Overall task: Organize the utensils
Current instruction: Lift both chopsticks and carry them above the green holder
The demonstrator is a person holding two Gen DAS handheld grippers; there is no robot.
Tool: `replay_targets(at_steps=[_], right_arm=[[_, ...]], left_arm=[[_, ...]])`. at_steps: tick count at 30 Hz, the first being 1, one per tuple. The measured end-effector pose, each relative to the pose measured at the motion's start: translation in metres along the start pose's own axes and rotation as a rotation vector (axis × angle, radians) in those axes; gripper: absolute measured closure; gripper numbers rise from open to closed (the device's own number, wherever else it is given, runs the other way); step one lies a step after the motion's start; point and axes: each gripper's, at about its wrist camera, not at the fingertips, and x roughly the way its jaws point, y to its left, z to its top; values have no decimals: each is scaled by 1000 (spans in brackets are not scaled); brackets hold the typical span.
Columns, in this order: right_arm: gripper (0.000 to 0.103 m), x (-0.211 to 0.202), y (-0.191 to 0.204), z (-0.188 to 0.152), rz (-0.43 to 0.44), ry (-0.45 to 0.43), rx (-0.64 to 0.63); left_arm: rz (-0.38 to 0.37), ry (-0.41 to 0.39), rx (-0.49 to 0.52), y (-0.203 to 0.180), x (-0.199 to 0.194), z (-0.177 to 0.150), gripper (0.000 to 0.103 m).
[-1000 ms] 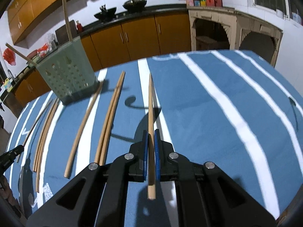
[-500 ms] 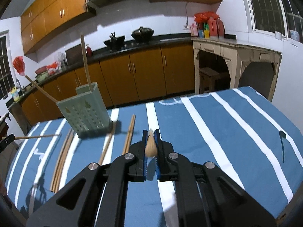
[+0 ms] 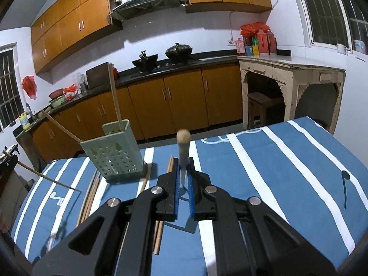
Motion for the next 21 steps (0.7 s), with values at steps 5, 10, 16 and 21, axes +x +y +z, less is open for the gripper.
replay_targets(at_steps=[5,10,16,21], right_arm=[[96,-8,10,15,48,-26,-10],[96,-19,25,37,123,-72,-15],[96,-30,52,68,197,-162,-33],[96,-35,73,90,228,-267,-44]], left_arm=[[-17,-22,27,-8,-7,14,95],[-54,-50,57,-22,-16,31,95],[-110,-123,66,-50,-27,60,95],[-141,-219,54,-82,-30,90,95]])
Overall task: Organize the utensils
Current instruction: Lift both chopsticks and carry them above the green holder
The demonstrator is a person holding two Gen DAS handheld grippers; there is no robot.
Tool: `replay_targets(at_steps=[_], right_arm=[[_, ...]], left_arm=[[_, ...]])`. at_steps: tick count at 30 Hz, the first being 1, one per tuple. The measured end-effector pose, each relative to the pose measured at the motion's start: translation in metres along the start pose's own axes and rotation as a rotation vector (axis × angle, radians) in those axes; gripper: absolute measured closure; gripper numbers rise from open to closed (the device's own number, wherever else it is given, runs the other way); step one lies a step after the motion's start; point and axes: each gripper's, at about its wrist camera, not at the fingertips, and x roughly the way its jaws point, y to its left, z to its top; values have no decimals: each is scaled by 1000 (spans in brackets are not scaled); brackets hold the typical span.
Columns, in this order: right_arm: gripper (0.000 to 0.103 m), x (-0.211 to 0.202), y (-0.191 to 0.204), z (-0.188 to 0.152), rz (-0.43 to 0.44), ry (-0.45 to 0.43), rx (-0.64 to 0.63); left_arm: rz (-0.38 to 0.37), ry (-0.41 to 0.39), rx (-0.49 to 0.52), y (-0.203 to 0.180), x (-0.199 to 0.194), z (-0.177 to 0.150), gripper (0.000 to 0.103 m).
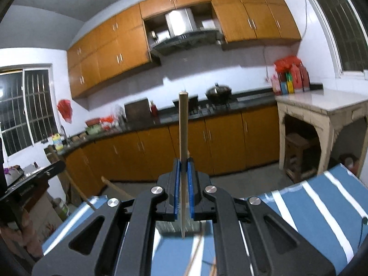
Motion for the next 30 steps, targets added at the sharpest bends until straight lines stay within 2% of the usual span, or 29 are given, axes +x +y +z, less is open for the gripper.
replay_targets(at_steps=[7,11,16,21,27,30], right_arm=[[96,29,19,16,-7,-107,-28],[96,53,20,8,-29,-102,-29],[96,78,15,-13,-44,-35,-21],[96,89,15,-23,-56,12,-30],[95,94,16,-29,-54,69,-18],[95,91,14,-30,-59,79,-19]], left_arm=[[58,-130,-52,-19,26,34,95],[84,-162,-65,-21,46,39,96],[91,-128,-53,-23,75,25,96],[86,-50,-78,-17,103,8,96],[85,22,-84,-8,116,-4,95],[93,27,-83,-4,112,-6,91]])
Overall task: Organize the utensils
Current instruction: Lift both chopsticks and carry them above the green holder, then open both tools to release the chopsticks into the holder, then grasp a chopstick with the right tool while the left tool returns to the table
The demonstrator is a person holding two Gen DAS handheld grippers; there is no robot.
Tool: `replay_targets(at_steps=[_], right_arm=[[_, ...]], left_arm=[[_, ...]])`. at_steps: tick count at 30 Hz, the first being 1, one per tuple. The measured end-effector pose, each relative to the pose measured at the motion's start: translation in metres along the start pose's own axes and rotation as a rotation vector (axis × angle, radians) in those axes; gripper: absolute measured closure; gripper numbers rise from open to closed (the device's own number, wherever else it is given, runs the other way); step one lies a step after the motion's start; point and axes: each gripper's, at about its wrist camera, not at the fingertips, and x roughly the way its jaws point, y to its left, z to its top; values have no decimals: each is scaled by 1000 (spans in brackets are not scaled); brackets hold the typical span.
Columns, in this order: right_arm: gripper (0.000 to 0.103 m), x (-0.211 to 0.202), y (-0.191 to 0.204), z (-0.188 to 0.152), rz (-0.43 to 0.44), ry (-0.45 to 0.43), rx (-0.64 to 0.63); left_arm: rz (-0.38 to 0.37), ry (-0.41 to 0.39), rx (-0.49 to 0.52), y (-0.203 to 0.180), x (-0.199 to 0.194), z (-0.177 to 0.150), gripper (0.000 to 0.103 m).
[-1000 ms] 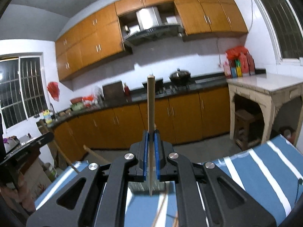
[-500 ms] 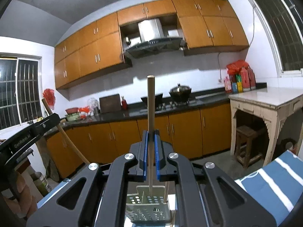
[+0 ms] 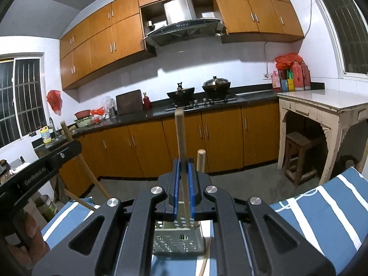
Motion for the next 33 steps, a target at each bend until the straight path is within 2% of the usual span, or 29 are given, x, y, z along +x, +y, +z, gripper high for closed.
replay_targets(at_steps=[6,12,17,25,33], right_arm=[[95,-17,-4,6,-3,-13,2],[95,-44,-10,5,-13,-15,1],[95,-62,-24,-16,-27,30,19],[95,-56,-54,-86,-97,218,45],[95,-25,-70,-155,-106,442,103]], left_arm=[[11,-14,0,4,-20,3,82],[28,-15,18,11,-52,-1,77],[55,10,29,25,-78,-19,74],[123,118,60,59,-95,-85,73],[165,336,20,93,-60,-160,73]])
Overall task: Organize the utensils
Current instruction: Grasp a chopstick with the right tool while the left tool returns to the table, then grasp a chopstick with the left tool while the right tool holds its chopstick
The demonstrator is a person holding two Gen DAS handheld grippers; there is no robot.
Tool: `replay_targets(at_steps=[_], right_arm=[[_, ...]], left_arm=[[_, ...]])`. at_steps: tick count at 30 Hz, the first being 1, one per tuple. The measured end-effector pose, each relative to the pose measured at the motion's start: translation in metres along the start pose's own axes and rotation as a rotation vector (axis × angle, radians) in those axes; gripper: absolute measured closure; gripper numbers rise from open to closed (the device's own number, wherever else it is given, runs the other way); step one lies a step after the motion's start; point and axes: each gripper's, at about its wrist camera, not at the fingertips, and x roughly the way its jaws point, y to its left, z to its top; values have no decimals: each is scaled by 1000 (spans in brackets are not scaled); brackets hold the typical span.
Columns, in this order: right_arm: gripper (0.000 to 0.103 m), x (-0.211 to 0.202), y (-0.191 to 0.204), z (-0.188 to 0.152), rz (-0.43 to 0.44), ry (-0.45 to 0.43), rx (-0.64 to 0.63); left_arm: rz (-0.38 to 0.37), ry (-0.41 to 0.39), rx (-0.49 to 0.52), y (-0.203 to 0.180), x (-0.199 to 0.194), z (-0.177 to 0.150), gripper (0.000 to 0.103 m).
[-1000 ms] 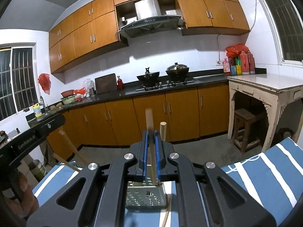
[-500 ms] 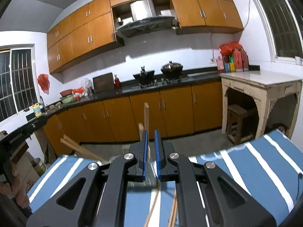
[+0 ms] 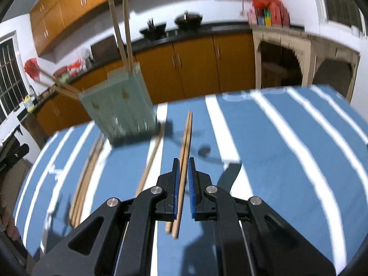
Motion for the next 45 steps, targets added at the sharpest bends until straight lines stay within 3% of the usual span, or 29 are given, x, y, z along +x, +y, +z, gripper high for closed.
replay_targets(at_steps=[6,16,21,26,33,40,45], right_arm=[[95,22,0,-17,13,92,9],[95,37,8,-24,-13,135,-42],[95,39,-4,-22,-73,136,-21],[96,32,-36,-18,-171,108,92],[95,32,-36,-20,-182,106,59],[95,31,-36,-20,-178,106,40],[95,28,-40,-21,-178,102,47]], left_arm=[[-10,106,6,-3,25,-27,73],[-42,167,5,-8,39,-36,73],[-67,195,-6,-9,46,-38,74],[-92,215,22,-16,51,-41,75],[-124,259,69,-32,64,-47,86],[-90,272,122,-41,73,-53,98],[-40,297,34,-8,80,-52,101]])
